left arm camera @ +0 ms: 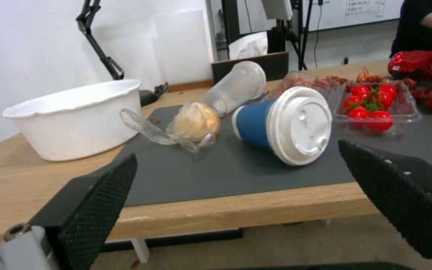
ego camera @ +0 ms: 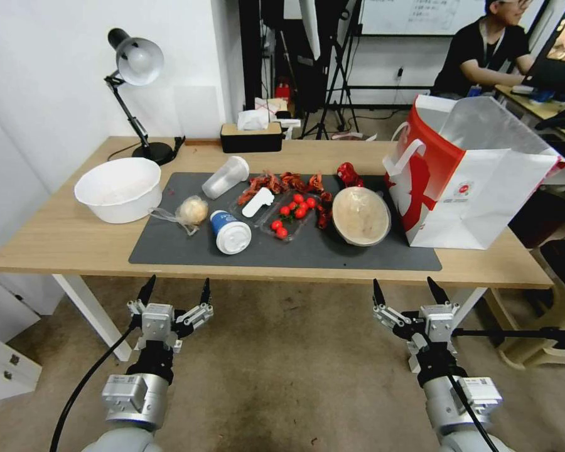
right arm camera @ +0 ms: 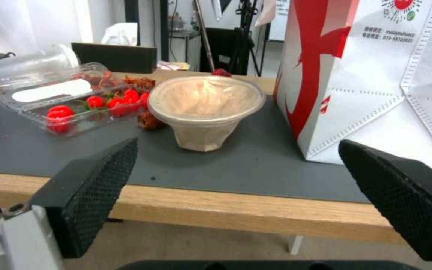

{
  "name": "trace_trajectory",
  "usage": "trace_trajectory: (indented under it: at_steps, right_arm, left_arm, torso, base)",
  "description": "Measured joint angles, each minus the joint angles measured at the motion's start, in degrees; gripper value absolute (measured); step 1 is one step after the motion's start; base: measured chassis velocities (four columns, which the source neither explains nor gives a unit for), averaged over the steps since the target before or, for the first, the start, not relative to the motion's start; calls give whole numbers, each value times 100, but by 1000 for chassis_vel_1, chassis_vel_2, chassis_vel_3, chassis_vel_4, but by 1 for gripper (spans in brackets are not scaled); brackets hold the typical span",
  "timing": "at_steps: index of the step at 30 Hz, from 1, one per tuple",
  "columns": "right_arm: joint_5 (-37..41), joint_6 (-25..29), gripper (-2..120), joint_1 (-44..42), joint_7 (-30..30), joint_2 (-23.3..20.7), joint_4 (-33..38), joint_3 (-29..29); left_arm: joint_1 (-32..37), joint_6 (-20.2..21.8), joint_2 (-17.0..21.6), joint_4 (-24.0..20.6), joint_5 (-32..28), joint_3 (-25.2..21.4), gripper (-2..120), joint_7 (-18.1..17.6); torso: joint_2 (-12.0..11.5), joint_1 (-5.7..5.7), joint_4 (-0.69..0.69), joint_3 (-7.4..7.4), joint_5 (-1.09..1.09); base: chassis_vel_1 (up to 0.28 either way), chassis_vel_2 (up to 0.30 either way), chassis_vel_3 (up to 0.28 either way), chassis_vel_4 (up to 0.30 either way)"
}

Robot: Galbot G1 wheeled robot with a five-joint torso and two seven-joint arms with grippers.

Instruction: Pick up the trash from the table and place it into the takeout bag.

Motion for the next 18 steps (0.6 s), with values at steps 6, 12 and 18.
trace_trajectory:
  at_steps: [6, 12, 18]
  right_arm:
    - [0, 0, 100, 0, 0, 0, 0, 0]
    - [136, -186, 100, 203, -349, 62, -135, 156]
    - [270, -399, 100, 456, -792, 130, -291, 373]
  left_arm:
    - [0, 0, 0, 0, 0, 0, 100, 0]
    - [-56, 33, 37, 36, -161, -63, 100, -12]
    - [-545, 424, 364, 440, -1421, -655, 100, -173]
  torso:
    - [0, 0, 0, 0, 0]
    - [0, 0, -1, 0, -2]
    - [0, 3, 0, 0, -1]
  base:
    - [0, 0, 0, 0]
    - [0, 0, 0, 0]
    - [0, 0, 0, 0]
